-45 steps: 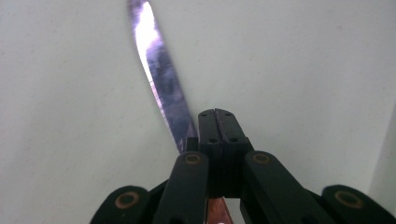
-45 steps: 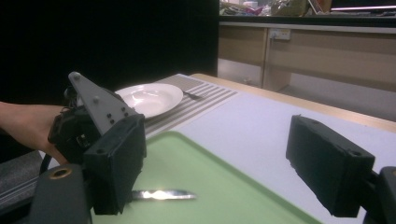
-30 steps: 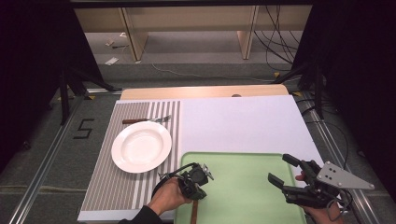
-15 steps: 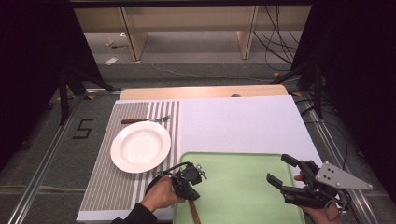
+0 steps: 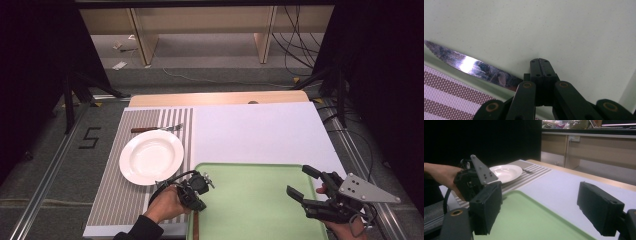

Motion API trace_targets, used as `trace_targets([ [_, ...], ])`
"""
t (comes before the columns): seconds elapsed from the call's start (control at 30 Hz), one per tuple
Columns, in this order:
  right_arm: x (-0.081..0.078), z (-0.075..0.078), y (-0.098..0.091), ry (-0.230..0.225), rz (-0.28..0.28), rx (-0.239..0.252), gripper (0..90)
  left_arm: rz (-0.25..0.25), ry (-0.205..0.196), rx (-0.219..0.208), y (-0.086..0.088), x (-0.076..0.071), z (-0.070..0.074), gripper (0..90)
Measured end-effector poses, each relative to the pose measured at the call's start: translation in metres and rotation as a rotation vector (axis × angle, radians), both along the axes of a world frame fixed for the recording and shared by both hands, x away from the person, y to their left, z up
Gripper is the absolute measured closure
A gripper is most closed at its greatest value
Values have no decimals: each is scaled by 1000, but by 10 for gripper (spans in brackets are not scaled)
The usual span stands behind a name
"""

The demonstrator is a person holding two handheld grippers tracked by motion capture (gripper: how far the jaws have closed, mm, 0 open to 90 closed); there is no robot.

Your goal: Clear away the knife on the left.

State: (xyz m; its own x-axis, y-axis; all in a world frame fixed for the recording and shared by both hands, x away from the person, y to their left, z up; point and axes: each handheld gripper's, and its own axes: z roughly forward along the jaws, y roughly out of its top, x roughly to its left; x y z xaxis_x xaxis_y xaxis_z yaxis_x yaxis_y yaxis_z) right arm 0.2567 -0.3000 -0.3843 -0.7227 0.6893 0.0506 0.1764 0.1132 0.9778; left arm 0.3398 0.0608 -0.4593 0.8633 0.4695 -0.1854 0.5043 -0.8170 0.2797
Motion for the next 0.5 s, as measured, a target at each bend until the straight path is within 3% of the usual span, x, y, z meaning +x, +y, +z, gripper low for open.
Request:
trace_targets([
  [0.23, 0, 0, 0, 0, 1, -1, 213, 28, -4, -8, 1, 1, 0, 884],
  [0.37, 0, 0, 0, 0, 2, -1, 213, 39, -5, -29, 3, 1, 2, 812],
  [0.5, 0, 0, 0, 0, 2, -1, 214, 7, -15, -69, 6, 7, 3, 626],
])
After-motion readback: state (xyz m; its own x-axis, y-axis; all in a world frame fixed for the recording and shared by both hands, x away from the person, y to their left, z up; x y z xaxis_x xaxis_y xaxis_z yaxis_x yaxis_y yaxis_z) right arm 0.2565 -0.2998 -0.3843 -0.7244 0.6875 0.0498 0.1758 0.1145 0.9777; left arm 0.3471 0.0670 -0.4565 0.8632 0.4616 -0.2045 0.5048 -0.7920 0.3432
